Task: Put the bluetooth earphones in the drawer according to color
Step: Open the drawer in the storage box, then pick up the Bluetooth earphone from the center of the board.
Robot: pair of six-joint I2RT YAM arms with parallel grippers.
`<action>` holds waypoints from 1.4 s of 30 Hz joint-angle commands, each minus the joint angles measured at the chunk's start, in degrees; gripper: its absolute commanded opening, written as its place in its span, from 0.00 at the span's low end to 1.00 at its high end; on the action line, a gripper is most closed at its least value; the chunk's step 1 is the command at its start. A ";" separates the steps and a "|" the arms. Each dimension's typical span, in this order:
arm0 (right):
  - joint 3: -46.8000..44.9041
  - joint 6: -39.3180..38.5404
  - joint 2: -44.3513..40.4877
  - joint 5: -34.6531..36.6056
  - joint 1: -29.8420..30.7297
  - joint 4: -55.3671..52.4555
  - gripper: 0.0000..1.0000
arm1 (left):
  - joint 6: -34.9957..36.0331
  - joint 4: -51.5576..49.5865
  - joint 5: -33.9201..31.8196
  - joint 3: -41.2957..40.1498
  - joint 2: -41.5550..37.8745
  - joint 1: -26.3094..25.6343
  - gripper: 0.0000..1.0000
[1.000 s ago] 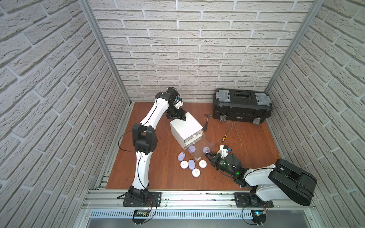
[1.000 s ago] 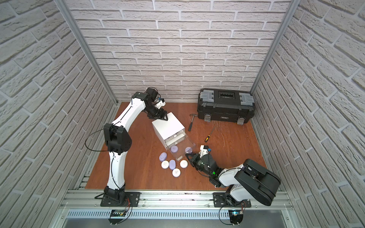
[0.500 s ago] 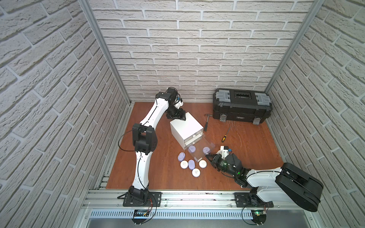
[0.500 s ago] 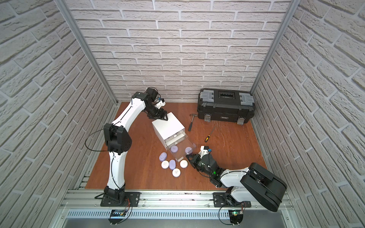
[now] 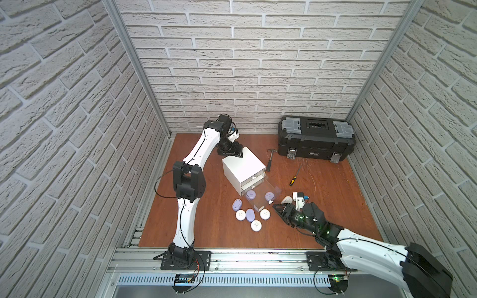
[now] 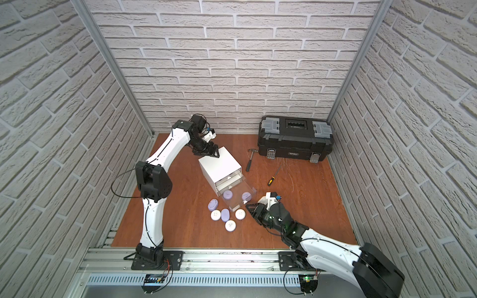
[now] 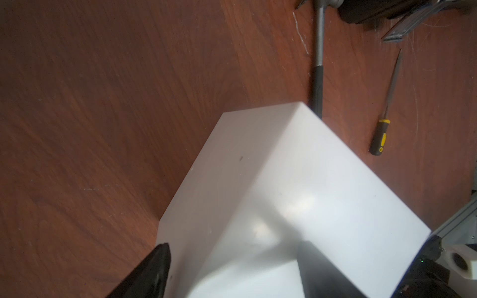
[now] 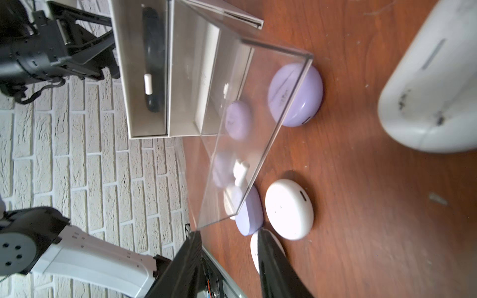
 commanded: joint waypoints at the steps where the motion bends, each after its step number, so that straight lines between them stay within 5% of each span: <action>1: 4.22 -6.69 -14.15 4.12 -0.04 -27.76 0.41 | 0.05 -2.20 -3.37 0.34 -0.20 -0.26 0.83; 6: 7.78 -9.86 -25.97 8.15 -1.98 -45.55 0.40 | -0.50 -2.18 -3.53 1.77 -0.22 -0.51 0.85; 16: 20.64 -20.93 -19.93 15.33 -5.11 -53.18 0.41 | -1.68 -2.67 -6.89 4.90 -4.41 -0.71 0.96; 24: 33.73 -32.42 -12.95 16.14 -14.77 -56.29 0.42 | -3.43 0.13 -11.42 2.95 -12.93 -0.67 0.98; 35: 46.30 -38.99 5.54 1.54 -35.69 -61.39 0.47 | -6.69 6.45 -20.03 -16.06 -33.47 -0.53 0.98; 42: 50.15 -39.28 16.74 -6.22 -40.57 -65.21 0.54 | -10.79 9.26 -22.12 -34.11 -47.74 0.52 0.98</action>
